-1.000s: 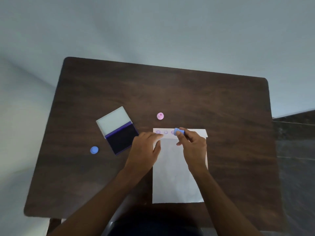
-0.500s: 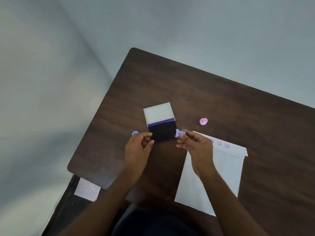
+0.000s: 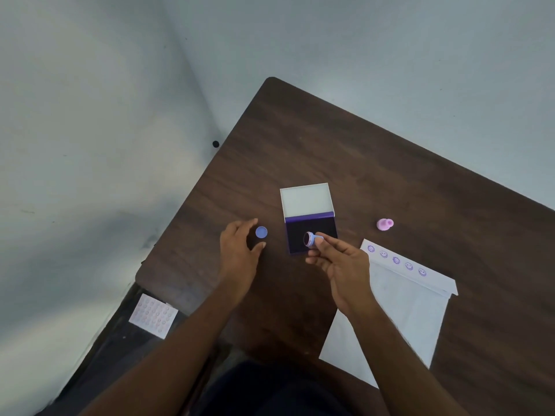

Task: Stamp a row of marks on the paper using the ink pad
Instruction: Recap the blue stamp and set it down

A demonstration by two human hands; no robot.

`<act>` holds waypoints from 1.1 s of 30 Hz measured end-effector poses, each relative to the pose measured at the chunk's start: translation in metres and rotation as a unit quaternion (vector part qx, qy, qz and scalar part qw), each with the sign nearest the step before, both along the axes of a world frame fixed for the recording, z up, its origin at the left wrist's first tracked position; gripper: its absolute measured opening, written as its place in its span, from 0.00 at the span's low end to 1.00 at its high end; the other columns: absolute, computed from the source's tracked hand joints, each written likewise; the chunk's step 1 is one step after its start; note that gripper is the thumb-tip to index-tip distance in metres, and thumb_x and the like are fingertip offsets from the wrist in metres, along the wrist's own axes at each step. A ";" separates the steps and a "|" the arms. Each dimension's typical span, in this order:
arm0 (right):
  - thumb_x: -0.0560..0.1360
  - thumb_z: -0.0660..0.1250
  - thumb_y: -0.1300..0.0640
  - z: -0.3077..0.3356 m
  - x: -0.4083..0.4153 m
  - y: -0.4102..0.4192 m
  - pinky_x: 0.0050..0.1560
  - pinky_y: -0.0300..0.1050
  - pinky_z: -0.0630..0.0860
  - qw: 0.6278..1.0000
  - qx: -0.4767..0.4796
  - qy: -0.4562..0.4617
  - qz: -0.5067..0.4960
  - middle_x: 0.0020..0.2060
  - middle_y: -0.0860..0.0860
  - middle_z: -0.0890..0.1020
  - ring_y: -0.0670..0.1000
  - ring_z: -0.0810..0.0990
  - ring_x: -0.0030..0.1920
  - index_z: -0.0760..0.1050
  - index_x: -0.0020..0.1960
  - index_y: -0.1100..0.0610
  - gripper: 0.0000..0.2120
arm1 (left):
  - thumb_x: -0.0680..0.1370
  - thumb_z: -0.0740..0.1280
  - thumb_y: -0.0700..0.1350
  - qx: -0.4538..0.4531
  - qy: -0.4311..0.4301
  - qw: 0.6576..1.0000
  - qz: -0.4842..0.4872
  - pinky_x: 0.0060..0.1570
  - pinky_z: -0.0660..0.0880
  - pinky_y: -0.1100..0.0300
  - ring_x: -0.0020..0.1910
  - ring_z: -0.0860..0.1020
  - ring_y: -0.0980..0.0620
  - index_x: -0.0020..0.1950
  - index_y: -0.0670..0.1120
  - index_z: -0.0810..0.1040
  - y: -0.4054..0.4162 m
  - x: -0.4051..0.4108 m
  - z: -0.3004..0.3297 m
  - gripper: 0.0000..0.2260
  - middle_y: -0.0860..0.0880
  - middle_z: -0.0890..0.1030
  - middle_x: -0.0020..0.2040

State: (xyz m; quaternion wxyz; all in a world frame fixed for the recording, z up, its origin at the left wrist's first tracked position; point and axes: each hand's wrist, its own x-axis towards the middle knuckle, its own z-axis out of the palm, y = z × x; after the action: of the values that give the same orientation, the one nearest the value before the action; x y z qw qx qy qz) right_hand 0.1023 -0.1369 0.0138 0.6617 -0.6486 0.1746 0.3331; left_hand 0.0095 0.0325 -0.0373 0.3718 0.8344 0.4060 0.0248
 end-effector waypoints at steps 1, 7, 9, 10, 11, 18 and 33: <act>0.70 0.72 0.58 0.000 0.000 0.002 0.46 0.48 0.83 1.000 0.001 0.002 -0.001 0.44 0.57 0.87 0.58 0.86 0.41 0.83 0.54 0.59 0.13 | 0.72 0.75 0.42 0.000 0.004 1.000 -0.005 0.62 0.68 0.61 0.62 0.72 0.49 0.67 0.49 0.76 0.002 0.000 -0.004 0.23 0.48 0.74 0.63; 0.68 0.72 0.56 0.000 0.001 0.006 0.45 0.47 0.83 1.000 0.011 0.010 -0.005 0.43 0.57 0.87 0.57 0.85 0.41 0.83 0.53 0.59 0.14 | 0.73 0.74 0.45 0.003 0.004 1.000 -0.025 0.59 0.72 0.60 0.57 0.73 0.51 0.66 0.50 0.75 0.008 0.000 -0.020 0.23 0.49 0.76 0.59; 0.69 0.72 0.56 0.000 0.001 0.007 0.44 0.46 0.83 1.000 0.013 0.010 -0.006 0.43 0.56 0.87 0.57 0.85 0.41 0.83 0.53 0.58 0.14 | 0.72 0.74 0.46 0.013 0.005 0.999 -0.032 0.57 0.68 0.63 0.57 0.72 0.52 0.66 0.50 0.76 0.009 0.001 -0.024 0.22 0.49 0.76 0.58; 0.69 0.72 0.57 0.000 0.001 0.007 0.44 0.46 0.83 1.000 0.012 0.009 -0.006 0.43 0.56 0.87 0.57 0.85 0.41 0.83 0.53 0.58 0.13 | 0.72 0.74 0.47 0.019 0.010 0.999 -0.034 0.57 0.67 0.64 0.58 0.72 0.52 0.66 0.50 0.76 0.009 0.002 -0.025 0.22 0.49 0.76 0.59; 0.70 0.72 0.58 0.000 0.001 0.007 0.45 0.46 0.83 1.000 0.011 0.009 -0.005 0.43 0.56 0.87 0.57 0.85 0.41 0.83 0.53 0.58 0.12 | 0.72 0.74 0.47 0.023 0.017 0.999 -0.033 0.56 0.66 0.64 0.58 0.71 0.52 0.66 0.50 0.76 0.008 0.003 -0.026 0.22 0.49 0.76 0.59; 0.66 0.73 0.54 0.005 -0.001 0.003 0.44 0.46 0.83 1.000 0.012 -0.003 -0.019 0.43 0.56 0.87 0.56 0.86 0.40 0.84 0.51 0.57 0.15 | 0.73 0.74 0.51 -0.038 -0.012 0.999 0.015 0.53 0.75 0.62 0.51 0.77 0.55 0.57 0.49 0.80 0.006 0.008 -0.015 0.15 0.52 0.80 0.54; 0.68 0.73 0.54 0.012 -0.009 0.002 0.43 0.46 0.82 0.997 0.060 0.036 -0.041 0.45 0.59 0.86 0.57 0.85 0.43 0.84 0.52 0.59 0.15 | 0.70 0.75 0.43 -0.507 -0.172 0.830 0.155 0.44 0.79 0.64 0.51 0.84 0.53 0.53 0.47 0.84 -0.015 0.014 0.037 0.12 0.49 0.86 0.51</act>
State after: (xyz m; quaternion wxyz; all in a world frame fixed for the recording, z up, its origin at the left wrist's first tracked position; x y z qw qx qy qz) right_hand 0.0937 -0.1344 0.0258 0.7060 -0.5876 0.2044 0.3385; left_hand 0.0238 0.0174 -0.0001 0.7976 0.4369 0.4155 0.0159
